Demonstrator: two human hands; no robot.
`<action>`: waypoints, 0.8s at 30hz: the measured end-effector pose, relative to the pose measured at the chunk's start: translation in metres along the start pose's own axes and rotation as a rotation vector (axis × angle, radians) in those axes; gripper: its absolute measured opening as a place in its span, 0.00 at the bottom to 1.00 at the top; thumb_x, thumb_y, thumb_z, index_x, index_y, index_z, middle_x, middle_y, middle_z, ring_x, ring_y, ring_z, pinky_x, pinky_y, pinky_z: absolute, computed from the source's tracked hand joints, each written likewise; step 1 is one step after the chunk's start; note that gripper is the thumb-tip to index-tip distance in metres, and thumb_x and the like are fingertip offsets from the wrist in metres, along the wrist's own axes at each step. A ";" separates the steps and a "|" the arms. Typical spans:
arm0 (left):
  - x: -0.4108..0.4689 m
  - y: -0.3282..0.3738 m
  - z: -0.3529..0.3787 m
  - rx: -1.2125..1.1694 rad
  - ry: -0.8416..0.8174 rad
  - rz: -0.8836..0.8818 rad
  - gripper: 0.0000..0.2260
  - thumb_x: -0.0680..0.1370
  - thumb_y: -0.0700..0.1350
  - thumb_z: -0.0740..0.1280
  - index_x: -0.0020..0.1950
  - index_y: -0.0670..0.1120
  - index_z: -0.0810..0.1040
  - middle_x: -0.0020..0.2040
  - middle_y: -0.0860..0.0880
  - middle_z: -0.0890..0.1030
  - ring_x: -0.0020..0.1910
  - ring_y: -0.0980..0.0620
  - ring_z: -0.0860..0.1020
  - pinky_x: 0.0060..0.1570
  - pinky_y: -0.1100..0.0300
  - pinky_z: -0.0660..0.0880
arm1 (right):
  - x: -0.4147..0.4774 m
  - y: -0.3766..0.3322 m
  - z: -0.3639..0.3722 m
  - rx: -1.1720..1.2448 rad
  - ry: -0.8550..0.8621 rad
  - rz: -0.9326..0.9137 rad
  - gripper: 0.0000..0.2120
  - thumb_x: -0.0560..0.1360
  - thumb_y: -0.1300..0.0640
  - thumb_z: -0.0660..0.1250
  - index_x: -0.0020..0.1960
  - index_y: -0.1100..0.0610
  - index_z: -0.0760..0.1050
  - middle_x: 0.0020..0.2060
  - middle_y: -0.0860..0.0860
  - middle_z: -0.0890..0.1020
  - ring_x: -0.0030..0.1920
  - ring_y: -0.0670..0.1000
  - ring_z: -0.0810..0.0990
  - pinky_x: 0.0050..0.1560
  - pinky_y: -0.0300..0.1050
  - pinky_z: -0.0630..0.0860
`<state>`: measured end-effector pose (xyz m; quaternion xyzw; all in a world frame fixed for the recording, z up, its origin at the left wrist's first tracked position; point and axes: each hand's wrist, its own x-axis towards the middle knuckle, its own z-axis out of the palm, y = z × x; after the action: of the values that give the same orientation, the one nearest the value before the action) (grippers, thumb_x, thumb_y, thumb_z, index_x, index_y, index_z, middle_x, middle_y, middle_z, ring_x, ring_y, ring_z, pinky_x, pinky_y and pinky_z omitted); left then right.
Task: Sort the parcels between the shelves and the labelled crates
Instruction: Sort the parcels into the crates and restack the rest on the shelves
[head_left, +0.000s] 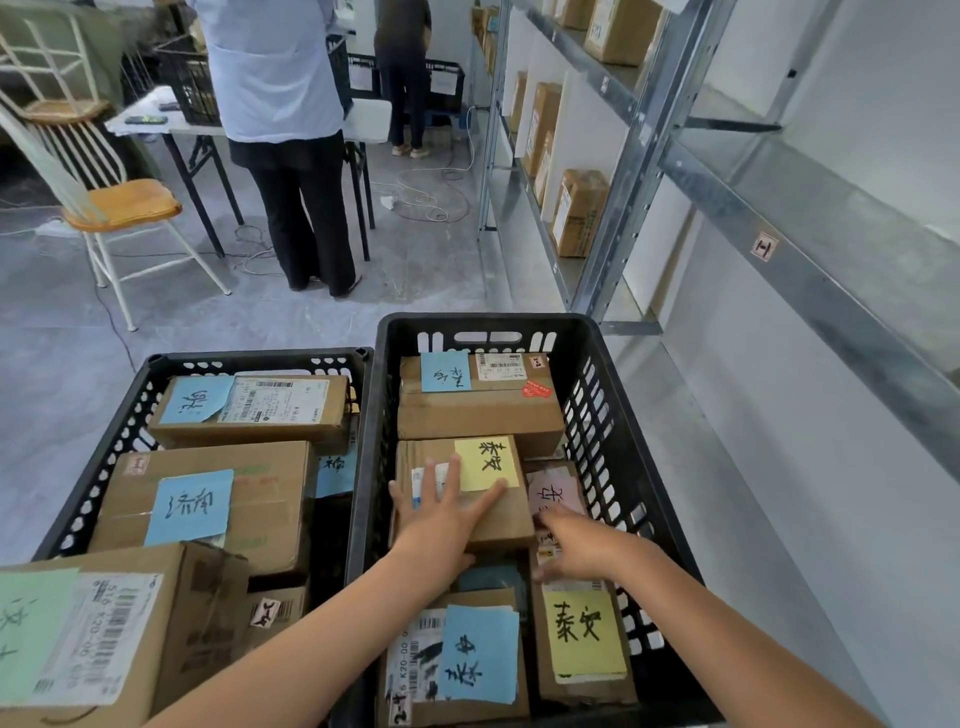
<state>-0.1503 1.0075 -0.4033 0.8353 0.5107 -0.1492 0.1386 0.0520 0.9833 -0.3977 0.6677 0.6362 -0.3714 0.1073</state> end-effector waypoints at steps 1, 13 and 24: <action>0.000 -0.001 -0.003 -0.005 -0.004 0.015 0.45 0.78 0.51 0.69 0.75 0.68 0.34 0.80 0.44 0.34 0.77 0.32 0.34 0.67 0.21 0.42 | -0.001 0.002 0.004 0.055 -0.005 -0.006 0.34 0.71 0.49 0.75 0.73 0.48 0.66 0.71 0.48 0.71 0.68 0.50 0.72 0.65 0.50 0.70; -0.015 -0.009 -0.048 -0.227 0.157 0.049 0.25 0.80 0.62 0.58 0.76 0.58 0.65 0.79 0.49 0.62 0.77 0.47 0.60 0.74 0.40 0.56 | -0.013 -0.016 -0.032 0.210 0.194 -0.118 0.35 0.77 0.67 0.62 0.78 0.44 0.60 0.74 0.47 0.68 0.64 0.45 0.71 0.53 0.35 0.70; -0.005 0.011 -0.105 -0.314 0.374 0.257 0.28 0.82 0.58 0.58 0.79 0.47 0.59 0.79 0.48 0.62 0.78 0.49 0.60 0.76 0.51 0.58 | -0.069 -0.032 -0.068 0.079 0.619 -0.015 0.24 0.82 0.50 0.62 0.77 0.51 0.64 0.73 0.50 0.71 0.73 0.52 0.68 0.71 0.52 0.68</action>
<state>-0.1315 1.0387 -0.3045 0.8746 0.4340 0.1076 0.1876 0.0528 0.9772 -0.2959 0.7481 0.6286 -0.1756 -0.1200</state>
